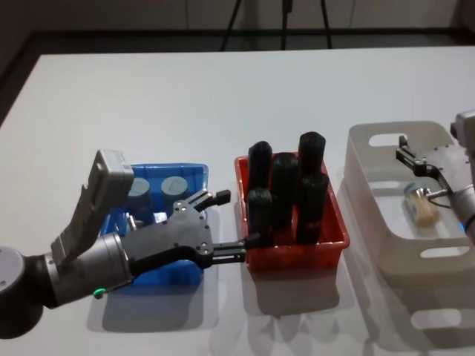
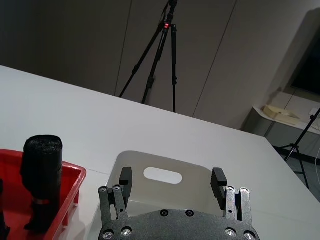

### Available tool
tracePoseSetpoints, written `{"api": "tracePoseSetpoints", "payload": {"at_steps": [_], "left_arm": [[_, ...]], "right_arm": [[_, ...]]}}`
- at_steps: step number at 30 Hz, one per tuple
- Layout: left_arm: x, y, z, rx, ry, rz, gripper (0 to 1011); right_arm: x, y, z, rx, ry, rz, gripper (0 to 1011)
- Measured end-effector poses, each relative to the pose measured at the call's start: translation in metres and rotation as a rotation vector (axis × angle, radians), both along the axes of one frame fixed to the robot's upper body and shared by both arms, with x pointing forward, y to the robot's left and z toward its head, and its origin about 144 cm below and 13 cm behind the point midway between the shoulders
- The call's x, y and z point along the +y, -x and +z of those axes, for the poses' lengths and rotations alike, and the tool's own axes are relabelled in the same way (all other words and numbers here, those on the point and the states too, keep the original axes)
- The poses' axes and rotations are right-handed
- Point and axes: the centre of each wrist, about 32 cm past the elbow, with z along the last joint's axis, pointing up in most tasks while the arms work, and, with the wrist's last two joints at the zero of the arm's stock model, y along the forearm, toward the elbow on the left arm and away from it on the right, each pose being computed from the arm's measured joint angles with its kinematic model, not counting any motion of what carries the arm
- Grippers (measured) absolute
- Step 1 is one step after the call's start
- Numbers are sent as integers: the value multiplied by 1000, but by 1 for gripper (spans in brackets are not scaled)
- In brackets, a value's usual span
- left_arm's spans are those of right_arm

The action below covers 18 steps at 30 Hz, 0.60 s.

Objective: Pick the cotton swabs from the blue box and place them into the white box.

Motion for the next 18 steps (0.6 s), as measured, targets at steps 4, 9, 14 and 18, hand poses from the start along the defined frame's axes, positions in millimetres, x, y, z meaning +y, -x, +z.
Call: {"api": "tracePoseSetpoints", "payload": {"at_steps": [4, 9, 14, 18], "left_arm": [[0, 0, 0, 0, 0, 0, 1001], [0, 0, 0, 0, 0, 0, 1002], [0, 0, 0, 0, 0, 0, 1001], [0, 0, 0, 0, -1, 2, 1001]], "right_arm": [[1, 8, -3, -8, 14, 9, 1001], [3, 16, -8, -10, 28, 20, 1001], [3, 15, -7, -12, 27, 20, 1001], [3, 15, -7, -12, 28, 20, 1001]]}}
